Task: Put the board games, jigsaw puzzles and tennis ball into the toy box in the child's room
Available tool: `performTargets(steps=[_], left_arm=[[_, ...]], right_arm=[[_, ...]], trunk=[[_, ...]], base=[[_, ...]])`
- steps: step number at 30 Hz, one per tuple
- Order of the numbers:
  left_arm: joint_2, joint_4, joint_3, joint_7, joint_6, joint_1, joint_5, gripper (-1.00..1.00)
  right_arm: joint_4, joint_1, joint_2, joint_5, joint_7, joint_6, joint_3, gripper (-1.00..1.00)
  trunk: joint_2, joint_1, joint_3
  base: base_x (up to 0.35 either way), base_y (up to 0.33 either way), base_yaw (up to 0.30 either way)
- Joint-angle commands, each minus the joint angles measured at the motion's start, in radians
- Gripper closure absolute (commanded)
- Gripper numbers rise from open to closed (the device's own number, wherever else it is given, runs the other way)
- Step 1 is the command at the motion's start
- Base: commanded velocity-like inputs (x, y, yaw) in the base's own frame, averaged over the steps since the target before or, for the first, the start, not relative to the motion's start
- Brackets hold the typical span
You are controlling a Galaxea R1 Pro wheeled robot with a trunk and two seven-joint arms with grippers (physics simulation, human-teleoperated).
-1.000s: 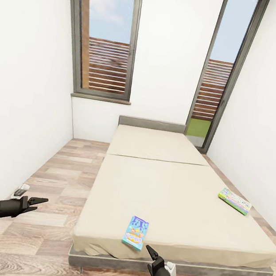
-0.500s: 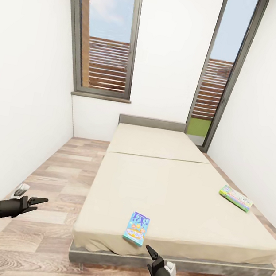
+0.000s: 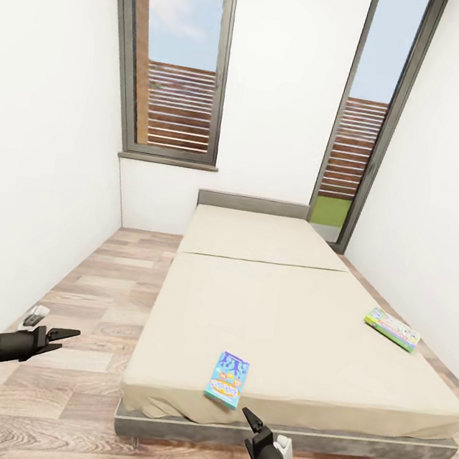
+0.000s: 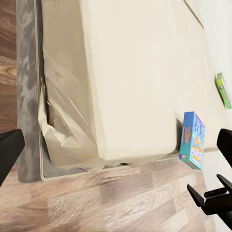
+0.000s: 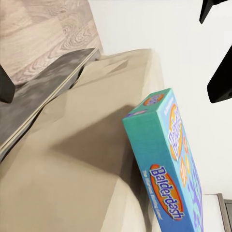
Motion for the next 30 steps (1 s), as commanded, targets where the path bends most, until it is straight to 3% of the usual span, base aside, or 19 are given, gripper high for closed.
performTargets(steps=[1, 9, 19, 30], left_arm=[[0.0, 0.0, 0.001, -0.001, 0.006, -0.001, 0.003, -1.0], [0.0, 0.0, 0.001, -0.001, 0.005, -0.001, 0.003, -1.0], [-0.001, 0.0, 0.0, -0.001, 0.004, -0.001, 0.003, -1.0], [-0.001, 0.0, 0.0, -0.001, 0.003, -0.001, 0.003, -1.0]], right_arm=[[0.0, -0.001, 0.001, -0.004, 0.002, 0.009, -0.005, -1.0], [-0.001, -0.001, 0.002, -0.001, 0.01, 0.009, -0.002, -1.0], [-0.003, -0.001, -0.001, 0.004, 0.112, 0.007, 0.0, -1.0], [-0.003, -0.001, 0.0, 0.003, 0.12, 0.006, -0.002, -1.0]], trunk=[[0.0, 0.0, -0.001], [0.0, 0.0, -0.001], [0.0, 0.0, -0.001], [0.0, 0.0, -0.001]], base=[[0.0, 0.0, 0.0], [0.051, 0.037, 0.0], [0.016, 0.012, 0.0], [0.001, 0.0, 0.0]])
